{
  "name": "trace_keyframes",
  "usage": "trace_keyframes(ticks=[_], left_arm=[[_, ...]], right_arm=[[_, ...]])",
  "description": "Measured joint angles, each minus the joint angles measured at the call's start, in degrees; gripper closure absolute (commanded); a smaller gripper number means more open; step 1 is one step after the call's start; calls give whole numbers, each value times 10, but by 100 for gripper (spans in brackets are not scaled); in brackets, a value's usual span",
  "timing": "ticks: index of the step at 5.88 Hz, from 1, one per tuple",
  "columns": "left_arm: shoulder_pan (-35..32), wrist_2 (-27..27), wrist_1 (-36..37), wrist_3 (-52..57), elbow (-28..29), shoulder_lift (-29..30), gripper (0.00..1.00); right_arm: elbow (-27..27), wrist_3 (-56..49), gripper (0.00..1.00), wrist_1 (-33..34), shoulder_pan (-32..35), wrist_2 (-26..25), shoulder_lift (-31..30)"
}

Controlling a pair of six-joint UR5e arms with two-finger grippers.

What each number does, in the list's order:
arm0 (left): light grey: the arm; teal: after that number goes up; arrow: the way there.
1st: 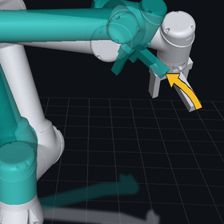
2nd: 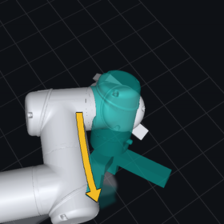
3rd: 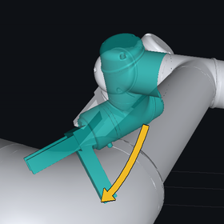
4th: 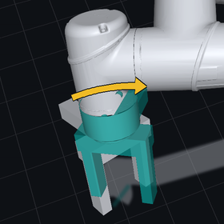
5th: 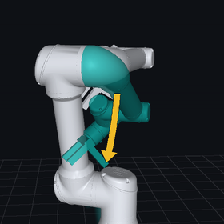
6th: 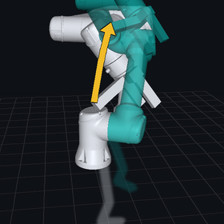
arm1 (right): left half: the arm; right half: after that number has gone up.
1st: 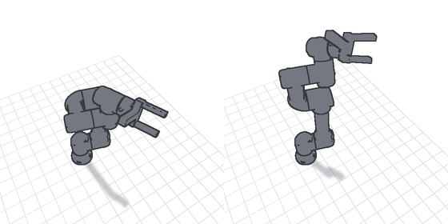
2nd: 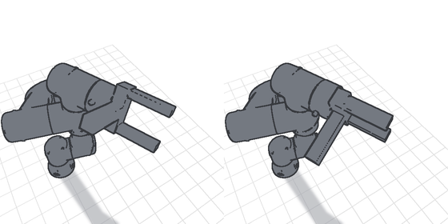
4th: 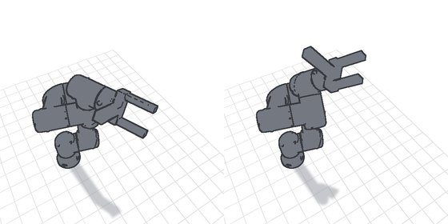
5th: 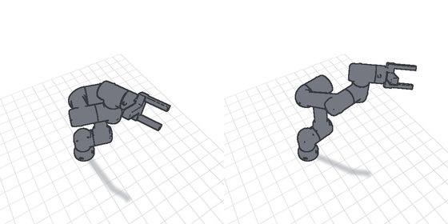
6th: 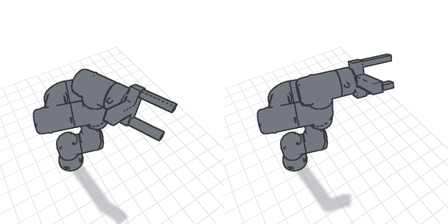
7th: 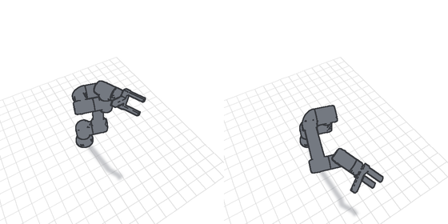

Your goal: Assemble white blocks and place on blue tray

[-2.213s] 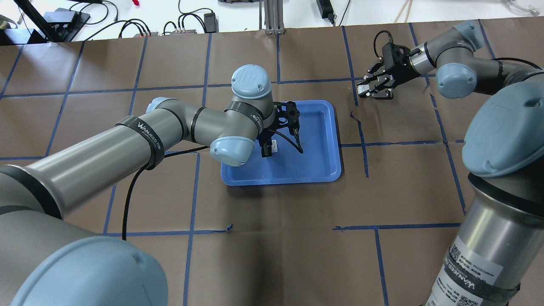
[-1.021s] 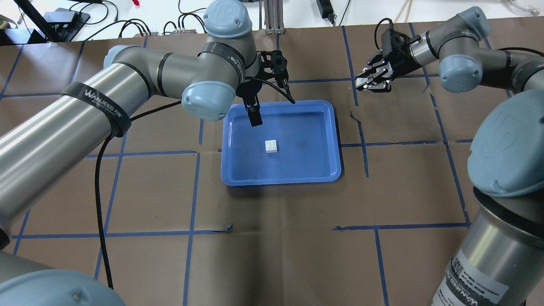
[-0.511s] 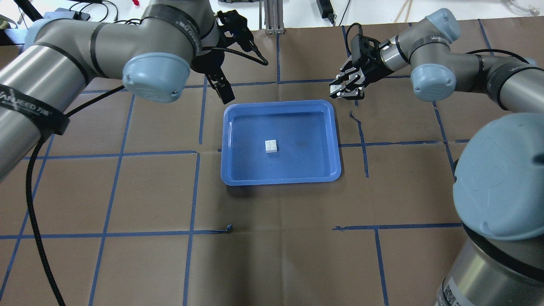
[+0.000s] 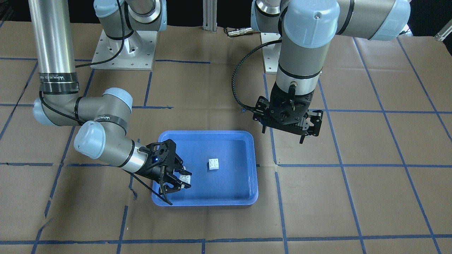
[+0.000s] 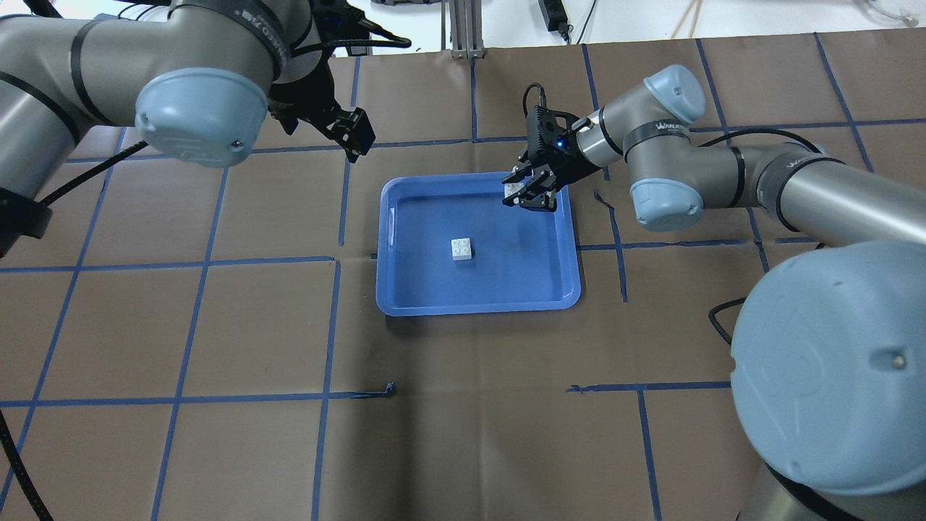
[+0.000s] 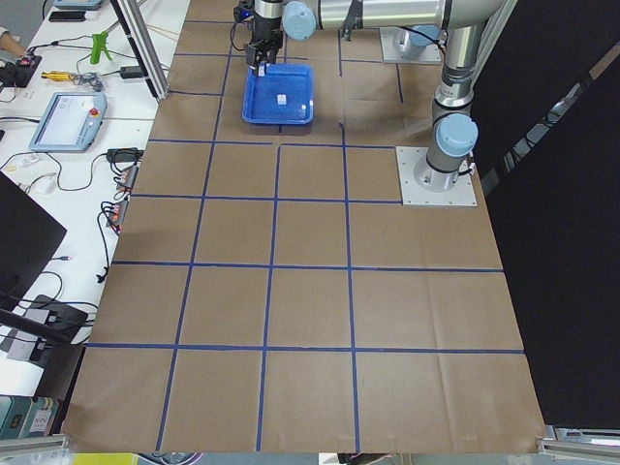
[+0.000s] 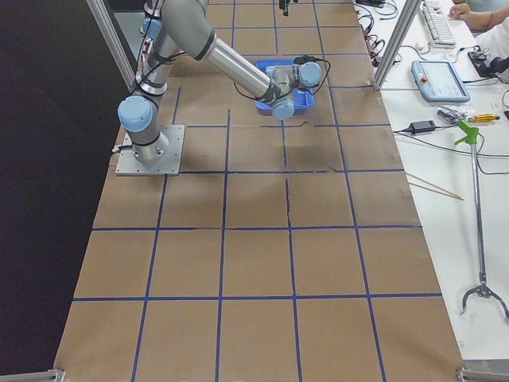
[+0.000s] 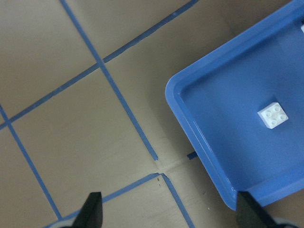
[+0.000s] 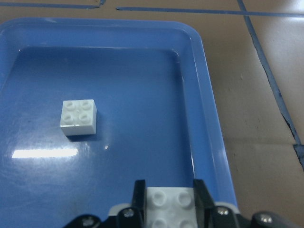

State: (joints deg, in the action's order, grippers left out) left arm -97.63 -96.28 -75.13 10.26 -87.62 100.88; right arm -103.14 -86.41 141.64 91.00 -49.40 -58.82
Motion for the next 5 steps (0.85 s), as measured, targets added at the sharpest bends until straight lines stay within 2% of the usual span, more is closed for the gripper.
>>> trace_keyframes(ticks=[2, 5], left_arm=[[10, 1, -63, -176, 19, -14, 1], [40, 16, -161, -213, 46, -57, 1]], right_arm=[[-52, 18, 70, 38, 19, 0, -19], [-71, 18, 69, 51, 42, -1, -17]])
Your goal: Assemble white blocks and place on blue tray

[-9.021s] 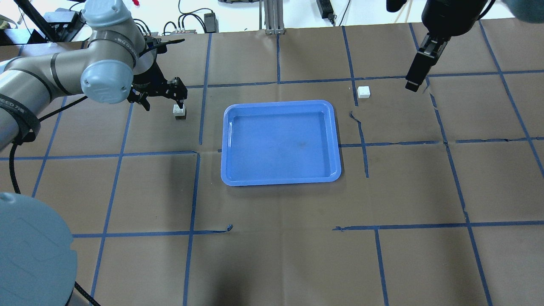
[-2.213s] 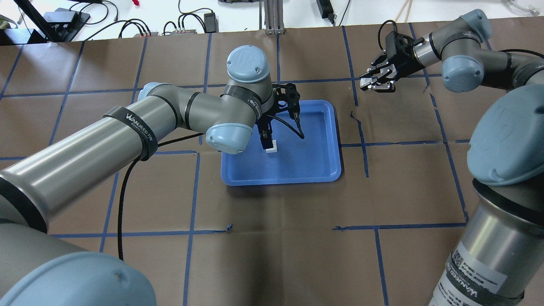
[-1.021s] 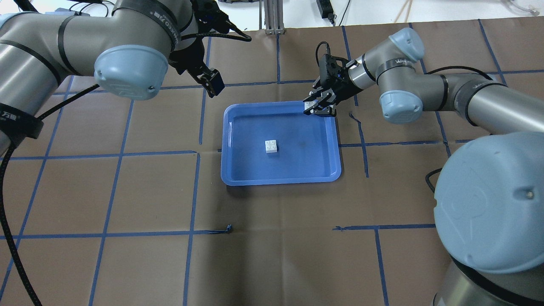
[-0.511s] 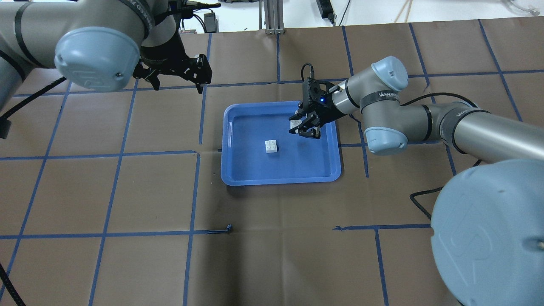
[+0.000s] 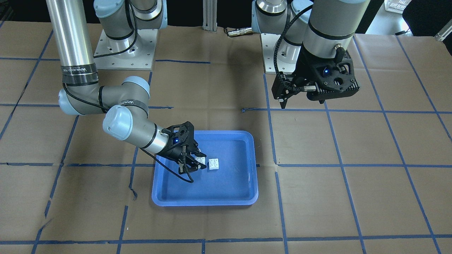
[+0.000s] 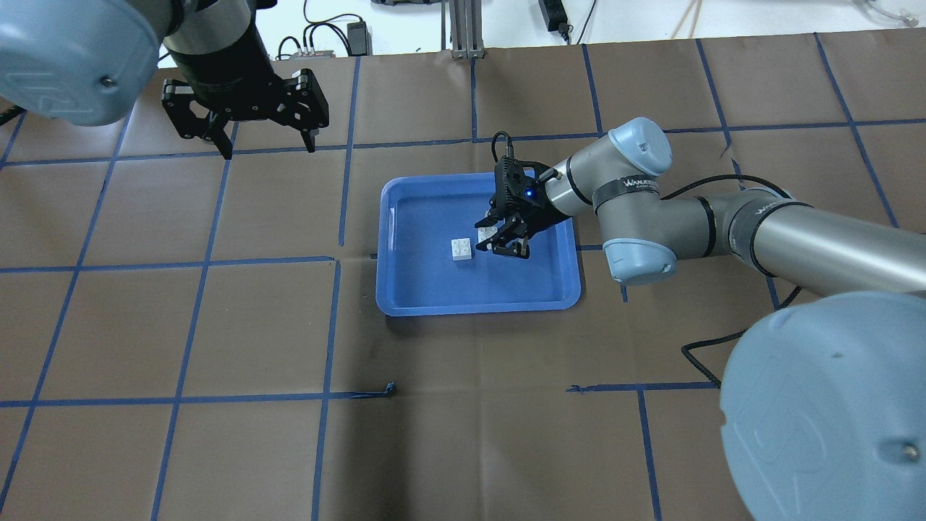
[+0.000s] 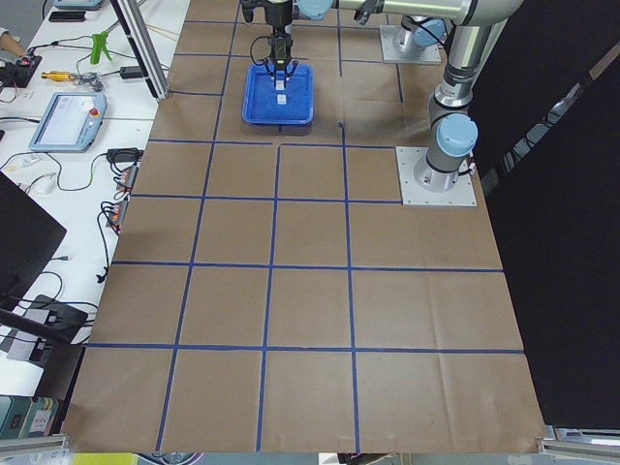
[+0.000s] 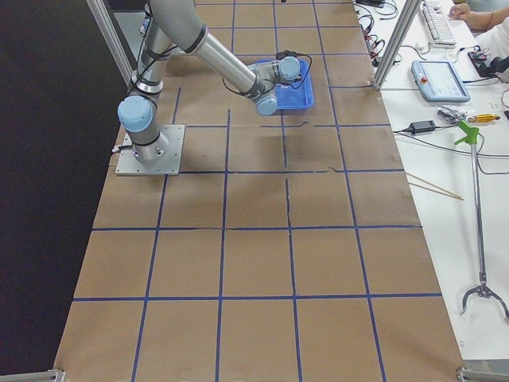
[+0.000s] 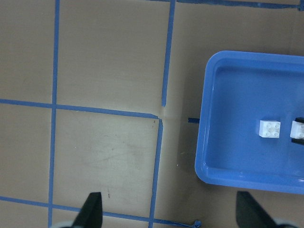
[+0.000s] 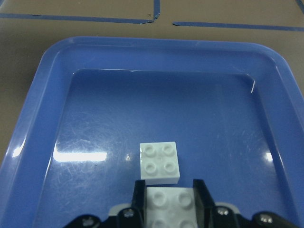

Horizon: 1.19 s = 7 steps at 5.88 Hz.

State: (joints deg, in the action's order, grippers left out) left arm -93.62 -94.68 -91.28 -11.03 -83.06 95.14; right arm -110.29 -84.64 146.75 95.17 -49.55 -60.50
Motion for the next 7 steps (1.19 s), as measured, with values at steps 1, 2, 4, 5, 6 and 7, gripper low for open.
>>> trace_keyframes(ticks=[1, 2, 4, 5, 6, 7], left_arm=[[11, 13, -7, 0, -4, -10, 1], [13, 25, -7, 4, -7, -15, 1], [16, 31, 13, 27, -30, -18, 1], [16, 31, 53, 32, -48, -22, 1], [16, 30, 82, 34, -61, -25, 1], [16, 29, 89, 34, -66, -32, 1]], right_arm=[[-9, -1, 69, 12, 1, 0, 2], [-16, -1, 69, 22, 1, 0, 5], [-19, -1, 69, 31, 2, 1, 10], [-18, -1, 69, 32, 3, 1, 11], [-17, -3, 69, 35, 3, 1, 15], [-16, -4, 69, 43, 3, 2, 22]])
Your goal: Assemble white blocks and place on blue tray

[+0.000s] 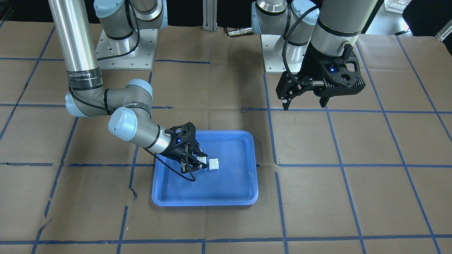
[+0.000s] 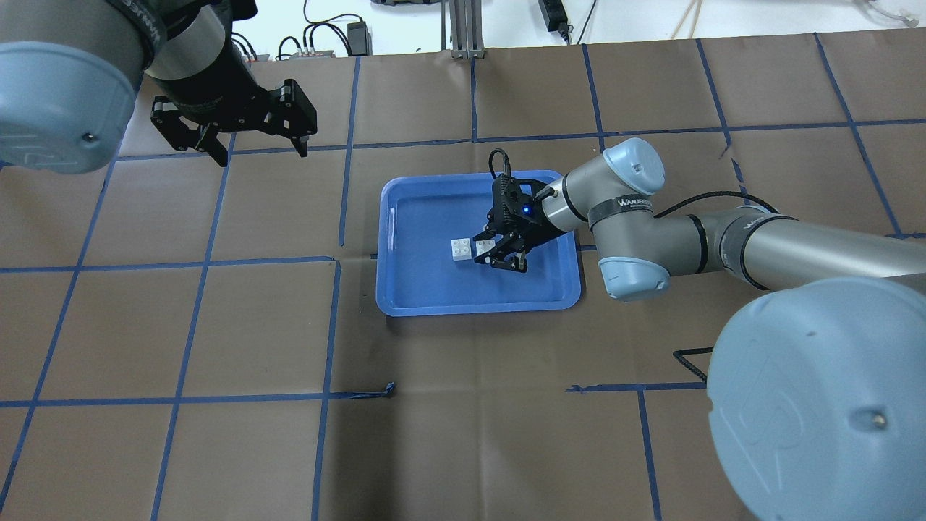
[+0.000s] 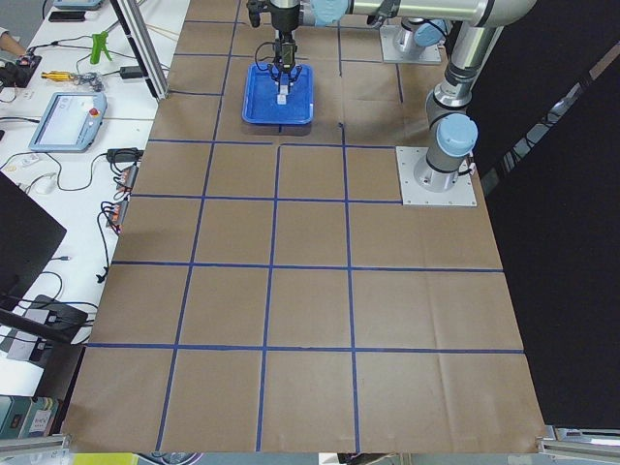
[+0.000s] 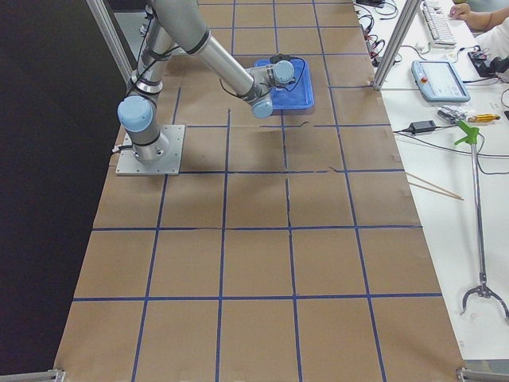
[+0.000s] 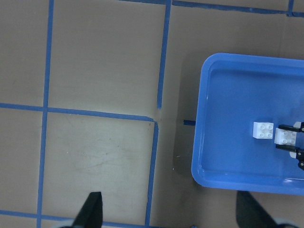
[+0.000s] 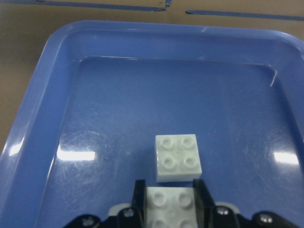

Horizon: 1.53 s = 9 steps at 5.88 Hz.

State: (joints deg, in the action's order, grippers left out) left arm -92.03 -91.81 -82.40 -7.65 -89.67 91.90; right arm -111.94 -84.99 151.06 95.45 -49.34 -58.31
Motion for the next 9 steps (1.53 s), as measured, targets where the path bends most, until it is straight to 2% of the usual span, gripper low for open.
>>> trace_keyframes(ticks=[9], left_arm=[[-2, 0, -21, 0, -7, -13, 1]], right_arm=[[2, 10, 69, 14, 9, 6, 3]])
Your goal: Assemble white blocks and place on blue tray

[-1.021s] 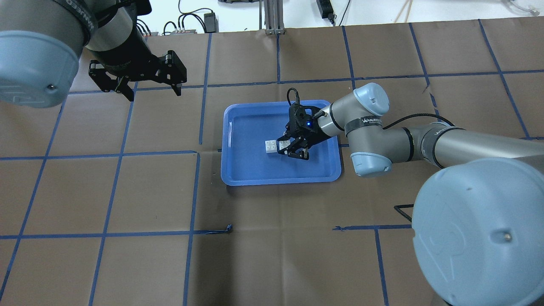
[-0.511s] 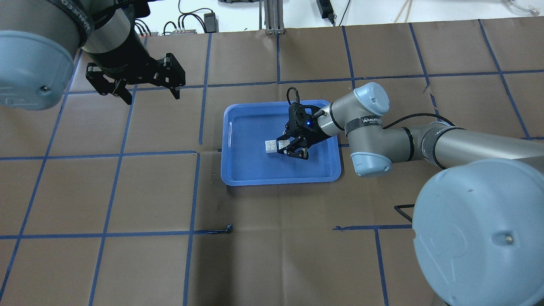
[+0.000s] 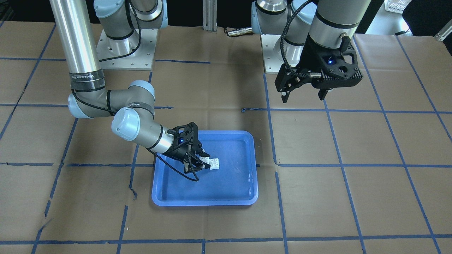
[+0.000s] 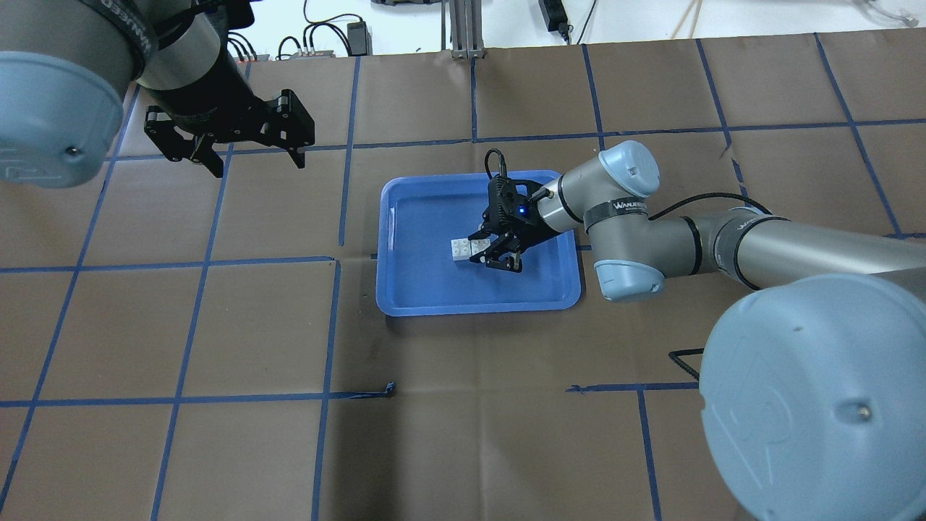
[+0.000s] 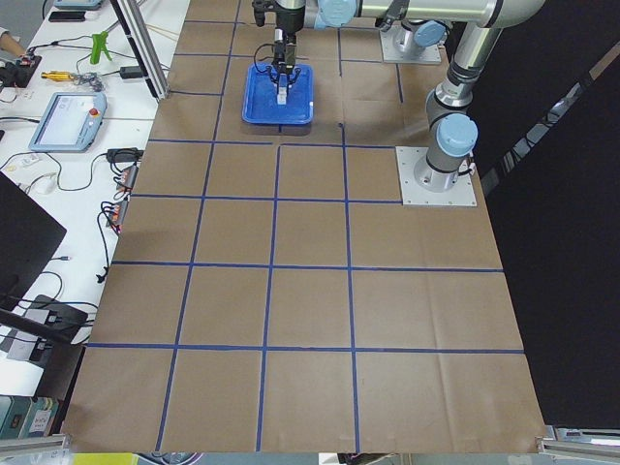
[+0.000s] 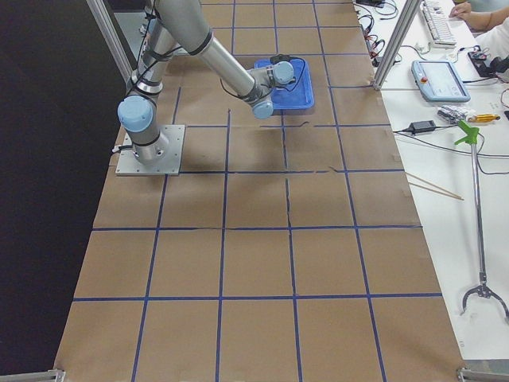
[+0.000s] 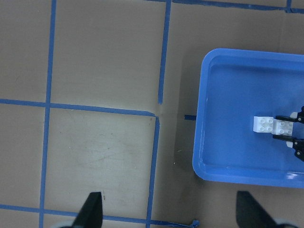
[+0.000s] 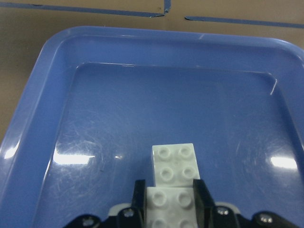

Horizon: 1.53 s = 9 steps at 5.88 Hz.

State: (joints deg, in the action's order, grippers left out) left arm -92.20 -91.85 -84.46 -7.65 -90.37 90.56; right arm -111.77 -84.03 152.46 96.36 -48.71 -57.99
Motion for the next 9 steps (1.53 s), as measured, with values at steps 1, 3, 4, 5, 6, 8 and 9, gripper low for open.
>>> trace_keyframes(ticks=[1, 3, 4, 5, 6, 8, 9], left_arm=[[0, 0, 0, 0, 0, 0, 1], [1, -1, 0, 0, -1, 0, 1], [1, -1, 0, 0, -1, 0, 1], [1, -1, 0, 0, -1, 0, 1], [1, -1, -1, 0, -1, 0, 1], [1, -1, -1, 0, -1, 0, 1], [0, -1, 0, 0, -1, 0, 1]], right_arm=[[0, 0, 69, 0, 3, 0, 0], [2, 0, 69, 1, 4, 1, 3], [7, 4, 69, 1, 4, 1, 4], [11, 10, 69, 2, 4, 0, 5], [13, 12, 69, 2, 4, 0, 5], [12, 13, 69, 2, 4, 0, 6], [12, 13, 69, 2, 4, 0, 7]])
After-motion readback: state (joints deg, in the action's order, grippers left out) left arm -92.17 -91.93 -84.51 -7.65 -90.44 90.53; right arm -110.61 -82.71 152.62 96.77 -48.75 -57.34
